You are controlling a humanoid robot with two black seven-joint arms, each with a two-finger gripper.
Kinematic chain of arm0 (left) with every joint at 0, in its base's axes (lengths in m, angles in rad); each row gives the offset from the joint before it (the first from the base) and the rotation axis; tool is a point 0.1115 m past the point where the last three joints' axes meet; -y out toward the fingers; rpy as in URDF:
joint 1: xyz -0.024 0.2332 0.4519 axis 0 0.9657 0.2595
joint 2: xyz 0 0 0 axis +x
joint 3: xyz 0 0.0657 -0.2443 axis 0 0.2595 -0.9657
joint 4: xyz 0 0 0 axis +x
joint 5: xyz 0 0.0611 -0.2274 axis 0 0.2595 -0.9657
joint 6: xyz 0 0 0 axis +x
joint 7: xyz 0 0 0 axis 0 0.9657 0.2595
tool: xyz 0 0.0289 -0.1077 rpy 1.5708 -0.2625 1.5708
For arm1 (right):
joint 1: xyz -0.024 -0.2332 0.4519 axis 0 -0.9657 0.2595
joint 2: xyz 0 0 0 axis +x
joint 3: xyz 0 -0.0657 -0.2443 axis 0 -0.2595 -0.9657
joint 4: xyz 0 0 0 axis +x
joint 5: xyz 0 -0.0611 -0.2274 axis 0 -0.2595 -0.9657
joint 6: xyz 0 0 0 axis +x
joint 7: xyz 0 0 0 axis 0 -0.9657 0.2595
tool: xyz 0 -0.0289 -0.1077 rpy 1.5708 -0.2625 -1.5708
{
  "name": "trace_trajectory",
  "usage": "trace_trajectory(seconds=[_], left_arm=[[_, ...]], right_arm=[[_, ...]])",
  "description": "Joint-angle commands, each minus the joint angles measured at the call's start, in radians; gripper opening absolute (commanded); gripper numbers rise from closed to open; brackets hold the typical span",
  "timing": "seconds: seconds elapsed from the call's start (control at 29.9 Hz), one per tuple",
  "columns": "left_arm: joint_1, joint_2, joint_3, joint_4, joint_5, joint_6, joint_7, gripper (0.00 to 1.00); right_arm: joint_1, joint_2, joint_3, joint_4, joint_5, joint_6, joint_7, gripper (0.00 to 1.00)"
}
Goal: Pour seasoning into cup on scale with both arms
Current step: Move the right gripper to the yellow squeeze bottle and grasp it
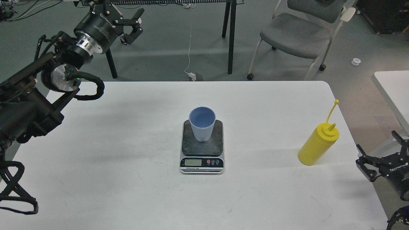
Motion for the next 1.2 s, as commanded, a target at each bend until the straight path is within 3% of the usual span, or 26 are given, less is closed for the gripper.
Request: trace_trajectory(seconds=[0.0, 0.27, 1.17], left_arm=[[0.055, 0.003, -0.070, -0.001, -0.007, -0.006, 0.027, 0.99], [0.062, 0.003, -0.077, -0.001, -0.002, -0.003, 0.027, 0.99], [0.052, 0.032, -0.066, -0.011, 0.006, 0.000, 0.027, 0.99]], right_arm=[[-0.047, 0.099, -0.013, 0.009, -0.014, 0.000, 0.005, 1.00], [-0.040, 0.240, -0.042, -0.015, -0.069, 0.000, 0.004, 1.00], [0.123, 0.427, -0.048, -0.198, -0.138, 0.000, 0.004, 0.99]])
